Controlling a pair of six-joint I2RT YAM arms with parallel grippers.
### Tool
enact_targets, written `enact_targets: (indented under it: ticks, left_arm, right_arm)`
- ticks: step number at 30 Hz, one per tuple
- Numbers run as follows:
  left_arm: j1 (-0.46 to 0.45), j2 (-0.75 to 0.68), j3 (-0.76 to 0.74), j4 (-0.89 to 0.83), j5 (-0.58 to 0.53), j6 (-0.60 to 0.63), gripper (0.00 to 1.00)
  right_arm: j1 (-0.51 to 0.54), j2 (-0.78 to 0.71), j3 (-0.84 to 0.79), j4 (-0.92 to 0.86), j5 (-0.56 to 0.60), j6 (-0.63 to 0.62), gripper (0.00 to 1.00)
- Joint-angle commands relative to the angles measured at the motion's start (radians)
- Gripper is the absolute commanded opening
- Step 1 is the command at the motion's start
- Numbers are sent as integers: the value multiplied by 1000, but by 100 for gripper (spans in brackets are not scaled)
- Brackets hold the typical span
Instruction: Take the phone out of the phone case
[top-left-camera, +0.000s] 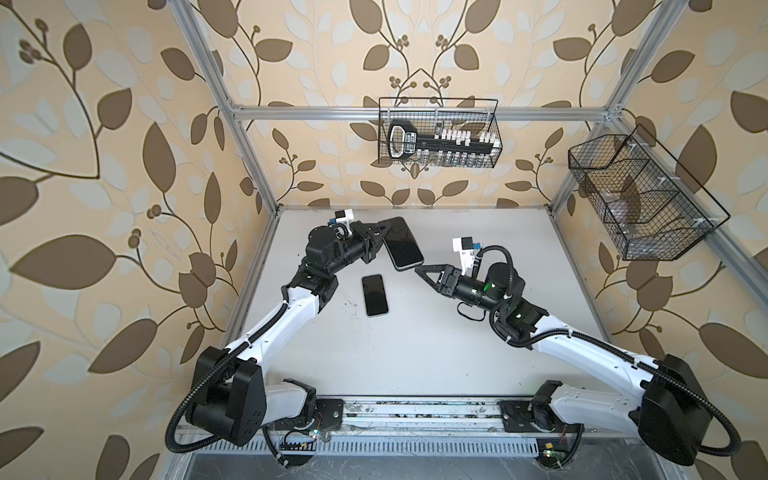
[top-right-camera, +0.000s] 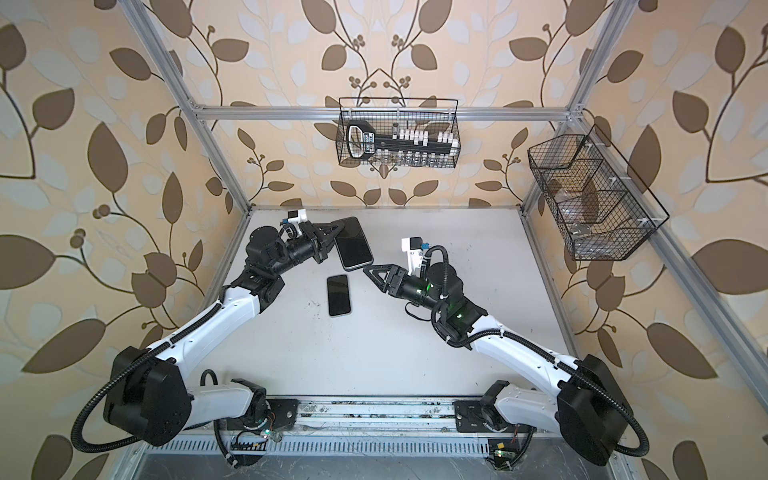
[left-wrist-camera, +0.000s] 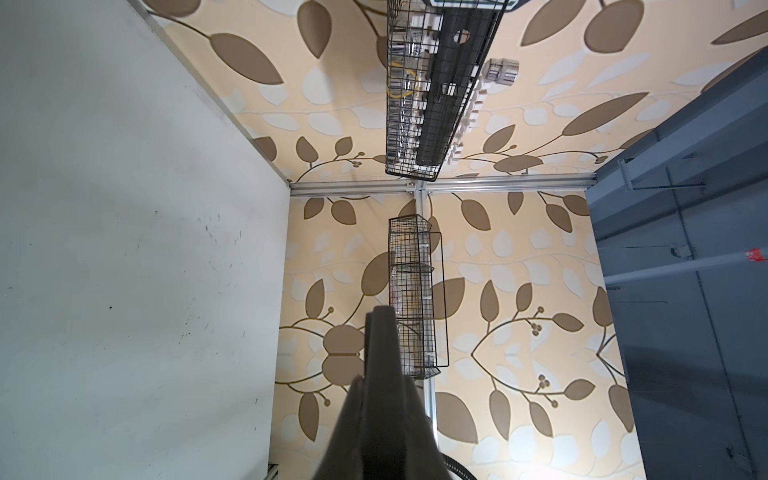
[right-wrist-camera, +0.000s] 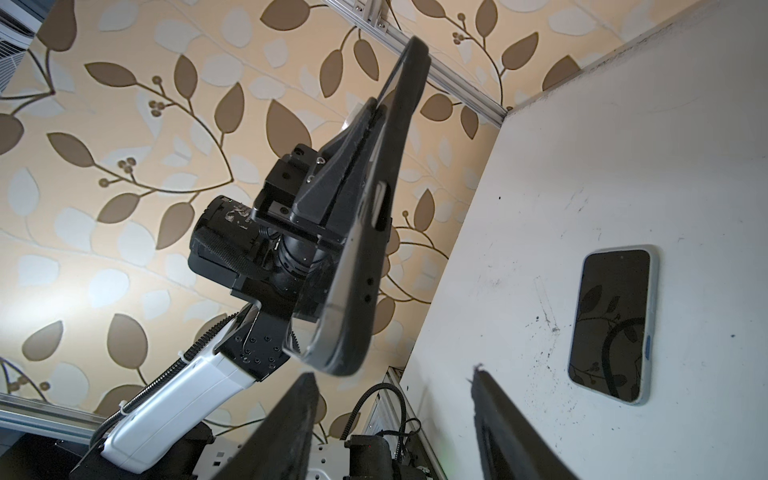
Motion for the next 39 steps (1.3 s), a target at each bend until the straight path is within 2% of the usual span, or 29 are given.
enact_targets:
  ticks: [1, 23, 39]
  left_arm:
    - [4, -27, 48, 102, 23, -8, 0]
    - [2, -96, 44, 138, 23, -78, 0]
    - [-5, -102, 26, 158, 20, -89, 0]
  right_arm:
    - [-1, -14, 32, 4, 4, -4, 60]
    - [-14, 126, 23, 140, -12, 56, 59]
    - [-56, 208, 29, 402, -45, 212, 55]
